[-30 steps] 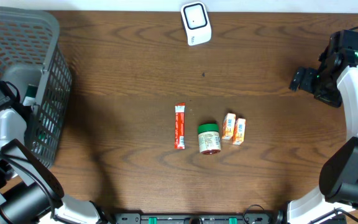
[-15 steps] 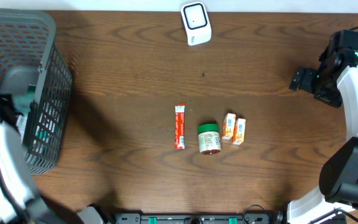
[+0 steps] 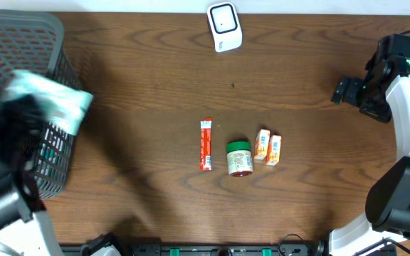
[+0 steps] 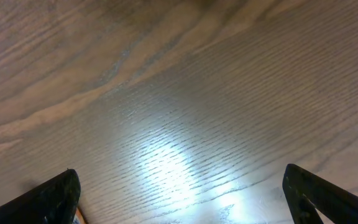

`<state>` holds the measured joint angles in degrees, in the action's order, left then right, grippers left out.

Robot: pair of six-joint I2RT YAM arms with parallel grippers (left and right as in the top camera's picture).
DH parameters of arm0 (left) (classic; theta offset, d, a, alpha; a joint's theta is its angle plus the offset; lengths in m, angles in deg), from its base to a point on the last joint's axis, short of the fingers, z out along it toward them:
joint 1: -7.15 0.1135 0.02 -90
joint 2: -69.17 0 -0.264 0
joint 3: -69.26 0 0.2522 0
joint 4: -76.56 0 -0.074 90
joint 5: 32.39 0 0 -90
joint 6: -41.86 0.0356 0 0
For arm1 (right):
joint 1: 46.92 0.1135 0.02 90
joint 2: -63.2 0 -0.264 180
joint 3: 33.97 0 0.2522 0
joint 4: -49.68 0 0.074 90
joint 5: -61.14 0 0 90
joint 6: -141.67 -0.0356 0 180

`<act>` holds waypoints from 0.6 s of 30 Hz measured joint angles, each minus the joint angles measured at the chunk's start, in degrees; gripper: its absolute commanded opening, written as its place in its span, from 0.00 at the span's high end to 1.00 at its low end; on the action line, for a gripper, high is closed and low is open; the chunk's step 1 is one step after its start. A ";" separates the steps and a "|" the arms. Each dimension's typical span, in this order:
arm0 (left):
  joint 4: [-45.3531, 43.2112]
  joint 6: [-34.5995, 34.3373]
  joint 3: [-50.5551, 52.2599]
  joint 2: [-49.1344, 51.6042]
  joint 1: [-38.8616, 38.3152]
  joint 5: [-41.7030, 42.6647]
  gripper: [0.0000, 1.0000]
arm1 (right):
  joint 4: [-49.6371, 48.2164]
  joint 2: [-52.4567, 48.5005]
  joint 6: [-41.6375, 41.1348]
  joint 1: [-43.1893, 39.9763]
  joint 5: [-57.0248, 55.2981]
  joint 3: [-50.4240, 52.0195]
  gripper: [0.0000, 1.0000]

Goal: Scan the item barcode
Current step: 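Carry the pale green packet to the table left of the red sticks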

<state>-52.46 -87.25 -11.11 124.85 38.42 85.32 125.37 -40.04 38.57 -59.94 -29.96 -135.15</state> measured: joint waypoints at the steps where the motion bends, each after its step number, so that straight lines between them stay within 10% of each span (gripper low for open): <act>1: 1.84 2.54 0.00 1.09 -2.14 1.95 0.87 | 0.02 0.02 0.00 0.00 0.00 0.00 0.01; 9: 8.85 20.74 0.33 9.14 -22.95 7.26 0.87 | 0.02 0.02 0.00 -0.02 -0.02 0.00 0.01; 18: 8.02 25.53 0.44 24.57 -41.35 0.09 0.88 | -0.02 0.02 0.00 0.00 -0.02 0.00 0.01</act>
<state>-44.44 -61.72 -10.67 149.42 -2.94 85.40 125.35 -40.02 38.57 -59.94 -29.98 -135.15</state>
